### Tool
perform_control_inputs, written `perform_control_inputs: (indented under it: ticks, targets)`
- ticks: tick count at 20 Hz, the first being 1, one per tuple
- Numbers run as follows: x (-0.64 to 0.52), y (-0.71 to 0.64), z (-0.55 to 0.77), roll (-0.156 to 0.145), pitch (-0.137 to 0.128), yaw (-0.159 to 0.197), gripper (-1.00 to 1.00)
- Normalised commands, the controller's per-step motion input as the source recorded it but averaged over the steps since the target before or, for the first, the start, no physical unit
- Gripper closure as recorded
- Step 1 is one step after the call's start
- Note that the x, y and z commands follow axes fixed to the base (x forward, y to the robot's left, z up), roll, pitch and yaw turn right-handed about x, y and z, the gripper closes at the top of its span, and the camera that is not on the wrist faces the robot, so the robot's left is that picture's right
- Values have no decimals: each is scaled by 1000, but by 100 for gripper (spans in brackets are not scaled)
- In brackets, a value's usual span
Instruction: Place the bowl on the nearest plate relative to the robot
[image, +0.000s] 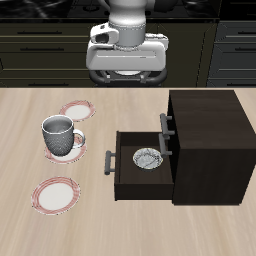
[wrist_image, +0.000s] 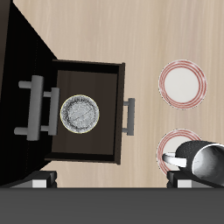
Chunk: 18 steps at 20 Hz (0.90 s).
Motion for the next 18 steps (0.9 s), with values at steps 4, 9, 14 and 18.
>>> perform_control_inputs:
  ticks: [4, 9, 14, 18]
  targets:
    - [207, 65, -28, 5, -15, 14, -100]
    - [153, -78, -17, -9, -3, 32, -100]
    - [-23, -24, -92, 33, 9, 159, -100]
    - [41, -60, 35, 4, -44, 138, -100]
